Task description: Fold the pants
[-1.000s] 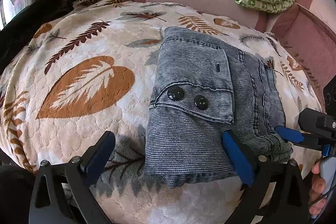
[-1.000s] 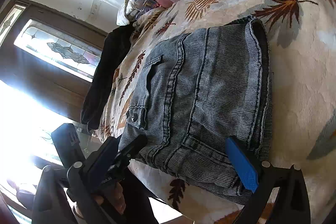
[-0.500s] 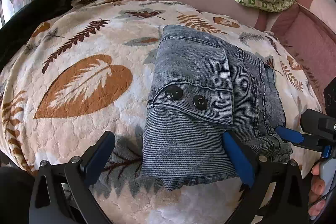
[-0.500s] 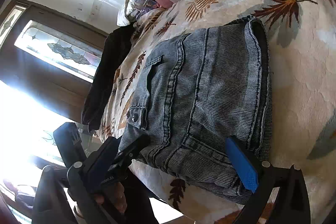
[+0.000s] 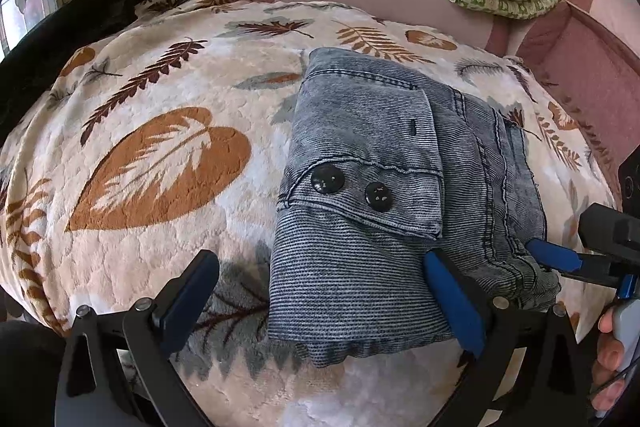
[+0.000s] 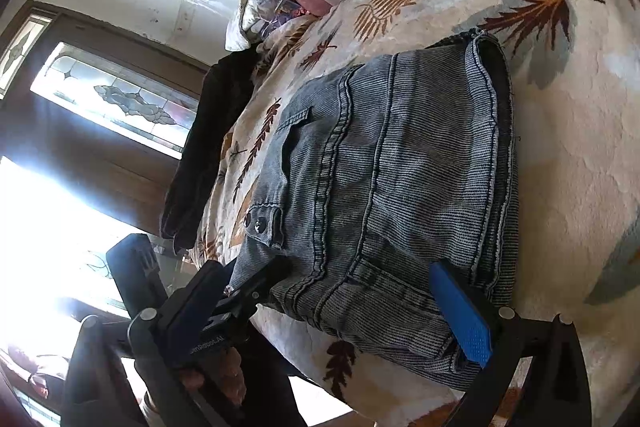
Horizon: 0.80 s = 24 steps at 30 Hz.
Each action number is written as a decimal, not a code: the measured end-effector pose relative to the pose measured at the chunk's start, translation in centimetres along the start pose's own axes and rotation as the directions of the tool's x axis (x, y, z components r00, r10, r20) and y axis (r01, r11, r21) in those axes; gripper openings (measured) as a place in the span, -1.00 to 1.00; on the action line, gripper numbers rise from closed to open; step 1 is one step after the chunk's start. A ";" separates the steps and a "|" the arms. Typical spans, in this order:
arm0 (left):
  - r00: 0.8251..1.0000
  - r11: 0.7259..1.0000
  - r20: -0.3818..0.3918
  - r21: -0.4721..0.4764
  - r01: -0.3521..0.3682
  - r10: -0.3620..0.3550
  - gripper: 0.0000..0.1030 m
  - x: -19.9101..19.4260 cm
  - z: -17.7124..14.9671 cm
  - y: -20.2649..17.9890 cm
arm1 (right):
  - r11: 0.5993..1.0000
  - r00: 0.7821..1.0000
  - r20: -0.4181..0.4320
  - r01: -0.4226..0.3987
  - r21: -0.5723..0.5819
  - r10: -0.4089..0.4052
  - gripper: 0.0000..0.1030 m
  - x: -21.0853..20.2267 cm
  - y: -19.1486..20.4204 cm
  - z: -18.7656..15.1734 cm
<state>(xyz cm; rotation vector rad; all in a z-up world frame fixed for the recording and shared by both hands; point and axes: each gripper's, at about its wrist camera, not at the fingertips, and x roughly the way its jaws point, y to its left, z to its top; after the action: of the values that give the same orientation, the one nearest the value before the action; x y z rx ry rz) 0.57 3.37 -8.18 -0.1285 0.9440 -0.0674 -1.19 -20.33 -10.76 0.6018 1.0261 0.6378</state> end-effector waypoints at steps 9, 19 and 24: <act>0.995 0.996 0.041 -0.002 0.086 -0.086 0.97 -2.3 1.5 1.0 | 1.000 1.000 -0.020 -0.002 0.028 0.003 0.99 -1.0 0.6 0.7; 0.937 0.920 -0.034 -0.206 0.332 -0.346 0.97 -0.5 5.5 5.9 | 0.984 0.999 -0.005 0.052 0.172 -0.052 0.99 -5.1 -3.2 2.7; 0.873 0.857 -0.121 -0.294 0.423 -0.472 0.97 3.1 5.9 5.5 | 0.972 0.997 -0.061 0.066 0.227 -0.054 0.99 -3.2 -4.5 3.7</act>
<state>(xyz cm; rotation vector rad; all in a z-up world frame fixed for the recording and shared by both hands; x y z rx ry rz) 7.17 8.91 -7.98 -0.5976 1.0956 -0.3980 1.88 -26.23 -10.71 0.7547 1.1745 0.4879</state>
